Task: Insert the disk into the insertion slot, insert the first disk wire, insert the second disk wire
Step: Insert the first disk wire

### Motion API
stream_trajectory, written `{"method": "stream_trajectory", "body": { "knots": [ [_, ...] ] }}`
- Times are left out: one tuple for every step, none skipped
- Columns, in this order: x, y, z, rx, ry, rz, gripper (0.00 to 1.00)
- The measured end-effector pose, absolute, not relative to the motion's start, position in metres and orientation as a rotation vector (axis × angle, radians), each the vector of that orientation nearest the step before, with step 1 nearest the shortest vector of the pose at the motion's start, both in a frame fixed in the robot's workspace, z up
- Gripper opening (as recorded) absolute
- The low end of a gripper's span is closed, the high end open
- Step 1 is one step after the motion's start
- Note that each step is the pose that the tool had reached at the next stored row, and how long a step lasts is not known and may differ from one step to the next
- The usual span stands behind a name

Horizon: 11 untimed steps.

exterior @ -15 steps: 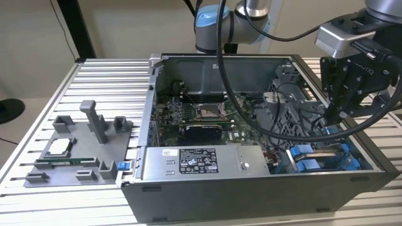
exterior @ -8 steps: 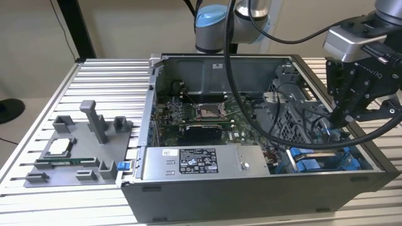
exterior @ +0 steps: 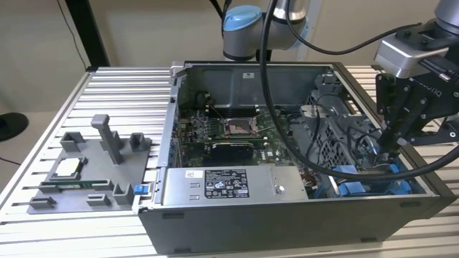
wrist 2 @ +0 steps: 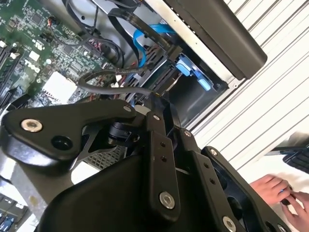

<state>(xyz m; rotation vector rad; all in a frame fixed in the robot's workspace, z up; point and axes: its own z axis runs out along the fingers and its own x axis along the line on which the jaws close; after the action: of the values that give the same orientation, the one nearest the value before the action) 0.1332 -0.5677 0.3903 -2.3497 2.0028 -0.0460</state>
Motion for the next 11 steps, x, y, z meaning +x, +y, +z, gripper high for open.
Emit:
{"method": "stream_trajectory", "body": {
  "knots": [
    [0.1333, -0.5677, 0.3894, -2.349, 2.007, -0.042, 0.00],
    [0.1335, -0.5677, 0.3886, -2.348, 2.012, -0.038, 0.00],
    [0.1336, -0.5677, 0.3878, -2.348, 2.016, -0.034, 0.00],
    [0.1340, -0.5677, 0.3870, -2.348, 2.020, -0.029, 0.00],
    [0.1344, -0.5677, 0.3862, -2.349, 2.023, -0.025, 0.00],
    [0.1349, -0.5677, 0.3853, -2.350, 2.026, -0.020, 0.00],
    [0.1353, -0.5677, 0.3845, -2.351, 2.029, -0.015, 0.00],
    [0.1359, -0.5677, 0.3837, -2.352, 2.032, -0.010, 0.00],
    [0.1368, -0.5677, 0.3830, -2.353, 2.034, -0.007, 0.00],
    [0.1378, -0.5677, 0.3824, -2.354, 2.036, -0.004, 0.00],
    [0.1388, -0.5677, 0.3817, -2.355, 2.037, -0.001, 0.00]
  ]
}}
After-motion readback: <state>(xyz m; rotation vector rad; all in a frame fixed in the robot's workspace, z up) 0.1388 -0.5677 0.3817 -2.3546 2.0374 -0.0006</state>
